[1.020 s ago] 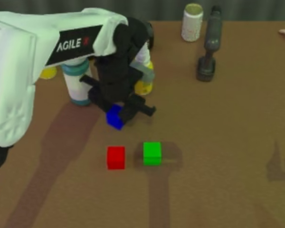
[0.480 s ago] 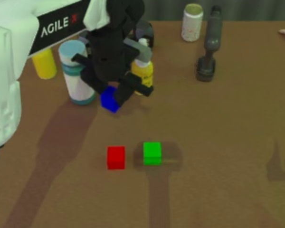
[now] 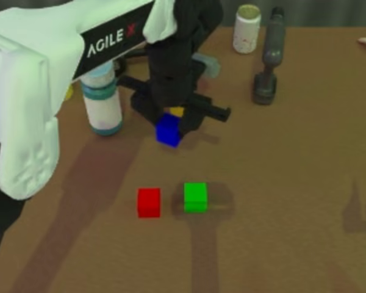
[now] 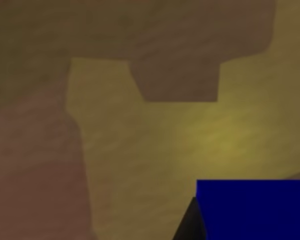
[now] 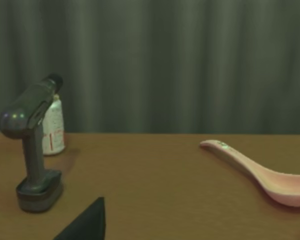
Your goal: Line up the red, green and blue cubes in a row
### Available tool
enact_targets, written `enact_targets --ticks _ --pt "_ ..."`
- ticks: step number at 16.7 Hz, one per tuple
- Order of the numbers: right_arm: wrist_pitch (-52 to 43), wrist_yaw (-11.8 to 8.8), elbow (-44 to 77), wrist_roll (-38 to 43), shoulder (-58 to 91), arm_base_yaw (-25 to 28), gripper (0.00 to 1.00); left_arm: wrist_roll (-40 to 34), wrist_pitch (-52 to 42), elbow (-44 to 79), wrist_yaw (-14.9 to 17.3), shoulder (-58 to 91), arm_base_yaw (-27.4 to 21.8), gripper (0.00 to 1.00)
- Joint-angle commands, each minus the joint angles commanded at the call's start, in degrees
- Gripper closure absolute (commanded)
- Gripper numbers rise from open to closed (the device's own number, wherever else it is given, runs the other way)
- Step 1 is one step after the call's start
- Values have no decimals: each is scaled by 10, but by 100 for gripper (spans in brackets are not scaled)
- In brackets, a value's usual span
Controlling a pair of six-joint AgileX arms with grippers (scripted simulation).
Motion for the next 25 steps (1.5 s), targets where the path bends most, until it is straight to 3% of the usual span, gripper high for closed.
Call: enact_targets --ticks 8,11,19,25 --pt "0 0 0 0 0 0 0 -338 -98 163 -10 81 -129 100" --pt "0 0 0 0 0 0 0 -418 -119 206 -13 95 -163 100" --pt "0 0 0 0 0 0 0 -443 -123 219 -14 97 -173 100" --pt "0 0 0 0 0 0 0 -442 -12 97 -14 89 -174 100"
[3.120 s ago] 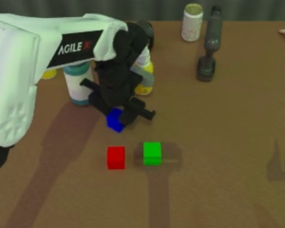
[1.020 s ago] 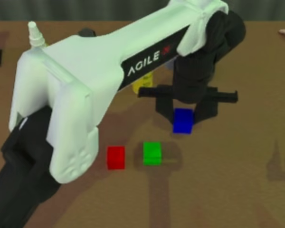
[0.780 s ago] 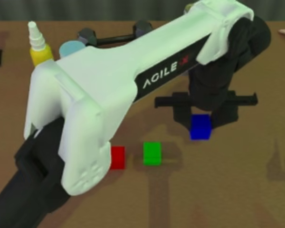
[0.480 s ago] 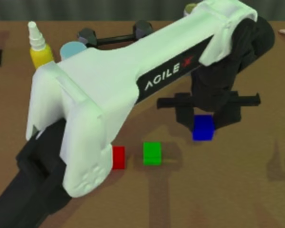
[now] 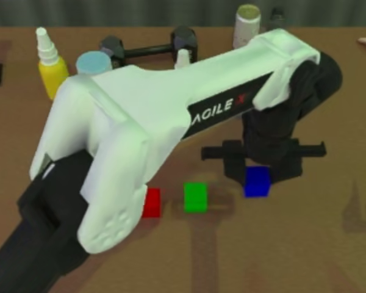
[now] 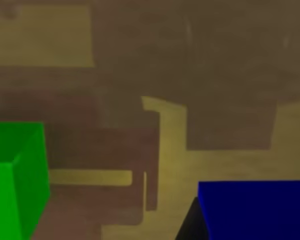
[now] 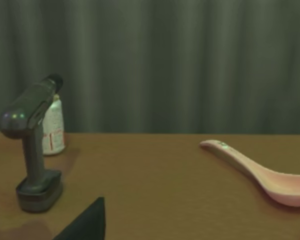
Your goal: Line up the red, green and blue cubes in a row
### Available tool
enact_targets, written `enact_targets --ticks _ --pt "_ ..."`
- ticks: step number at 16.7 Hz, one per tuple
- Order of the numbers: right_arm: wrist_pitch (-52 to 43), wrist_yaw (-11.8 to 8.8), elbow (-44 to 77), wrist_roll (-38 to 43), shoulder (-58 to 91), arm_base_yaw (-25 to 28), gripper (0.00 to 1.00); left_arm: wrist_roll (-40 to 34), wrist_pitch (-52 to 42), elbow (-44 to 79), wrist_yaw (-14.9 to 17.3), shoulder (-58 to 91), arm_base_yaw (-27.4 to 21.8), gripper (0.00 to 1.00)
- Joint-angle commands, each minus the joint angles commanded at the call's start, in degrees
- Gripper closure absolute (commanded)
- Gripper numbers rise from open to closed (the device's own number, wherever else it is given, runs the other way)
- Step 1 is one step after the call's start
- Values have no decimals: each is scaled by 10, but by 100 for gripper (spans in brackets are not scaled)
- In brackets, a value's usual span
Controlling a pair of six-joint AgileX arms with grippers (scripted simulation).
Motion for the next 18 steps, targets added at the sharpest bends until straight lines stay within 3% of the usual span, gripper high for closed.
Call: enact_targets --ticks 7,18 --pt "0 0 0 0 0 0 0 -1 55 -55 -1 -1 -1 100" --pt "0 0 0 0 0 0 0 -1 55 -55 -1 -1 -1 17"
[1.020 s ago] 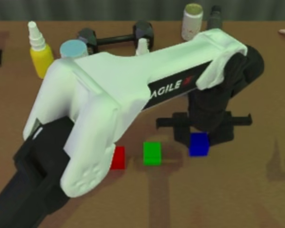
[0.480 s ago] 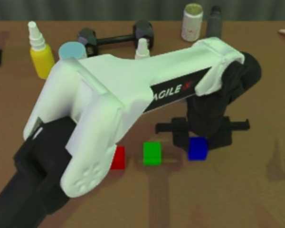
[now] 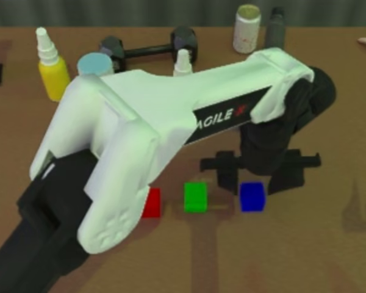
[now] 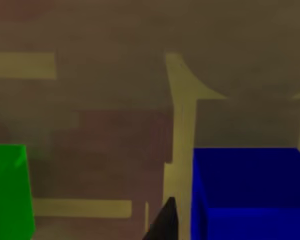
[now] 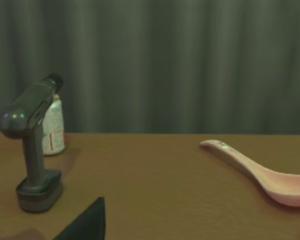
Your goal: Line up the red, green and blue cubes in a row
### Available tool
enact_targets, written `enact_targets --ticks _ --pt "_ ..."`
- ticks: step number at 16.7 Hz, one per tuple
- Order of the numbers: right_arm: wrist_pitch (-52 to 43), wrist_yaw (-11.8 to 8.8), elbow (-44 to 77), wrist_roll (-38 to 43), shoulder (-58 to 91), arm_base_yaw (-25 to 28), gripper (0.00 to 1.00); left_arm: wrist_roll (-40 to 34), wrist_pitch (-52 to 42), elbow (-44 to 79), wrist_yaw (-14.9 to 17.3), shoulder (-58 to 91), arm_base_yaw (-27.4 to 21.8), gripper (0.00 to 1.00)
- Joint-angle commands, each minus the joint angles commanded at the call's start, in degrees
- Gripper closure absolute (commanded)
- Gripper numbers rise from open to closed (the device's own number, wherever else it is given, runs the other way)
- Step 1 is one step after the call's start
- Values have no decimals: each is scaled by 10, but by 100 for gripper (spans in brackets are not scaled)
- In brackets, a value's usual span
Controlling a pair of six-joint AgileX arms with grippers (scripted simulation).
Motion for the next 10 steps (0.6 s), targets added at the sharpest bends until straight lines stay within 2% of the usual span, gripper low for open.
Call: enact_targets --ticks 2,3,10 --pt "0 0 0 0 0 0 0 0 0 0 0 0 0 2" --pt "0 0 0 0 0 0 0 0 0 0 0 0 0 0" --pt "0 0 0 0 0 0 0 0 0 0 0 0 0 0"
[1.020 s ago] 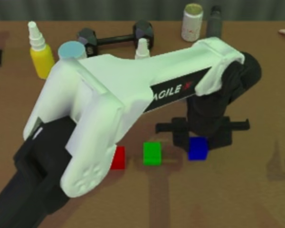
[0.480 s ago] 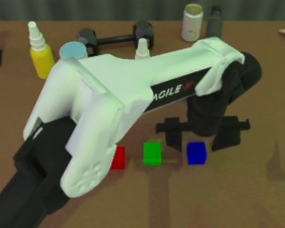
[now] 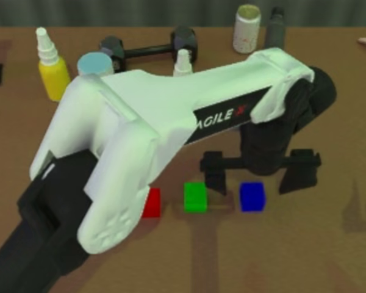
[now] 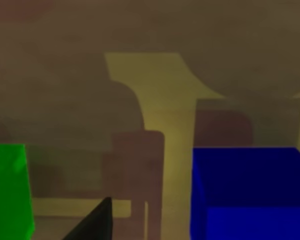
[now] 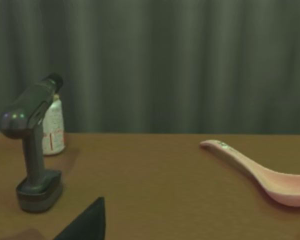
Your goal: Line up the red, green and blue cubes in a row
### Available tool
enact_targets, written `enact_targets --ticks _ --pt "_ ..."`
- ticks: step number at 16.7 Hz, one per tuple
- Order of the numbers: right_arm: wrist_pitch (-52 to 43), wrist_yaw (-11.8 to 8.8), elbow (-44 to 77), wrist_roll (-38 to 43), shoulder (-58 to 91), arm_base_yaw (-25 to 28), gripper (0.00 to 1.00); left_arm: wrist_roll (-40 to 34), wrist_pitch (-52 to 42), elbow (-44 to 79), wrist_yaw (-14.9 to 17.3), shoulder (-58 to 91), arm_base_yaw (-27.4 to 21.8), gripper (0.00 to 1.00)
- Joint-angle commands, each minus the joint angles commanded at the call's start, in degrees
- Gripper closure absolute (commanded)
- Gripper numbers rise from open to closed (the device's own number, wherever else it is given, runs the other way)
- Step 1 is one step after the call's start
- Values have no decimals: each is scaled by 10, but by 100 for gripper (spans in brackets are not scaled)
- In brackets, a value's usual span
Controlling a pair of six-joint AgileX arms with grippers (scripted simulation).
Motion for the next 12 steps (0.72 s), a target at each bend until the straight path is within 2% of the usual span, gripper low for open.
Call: enact_targets --ticks 3,9,12 --pt "0 0 0 0 0 0 0 -1 -10 10 0 1 1 0" --pt "0 0 0 0 0 0 0 -3 -137 137 0 2 6 0" --pt "0 0 0 0 0 0 0 -3 -159 159 0 0 9 0"
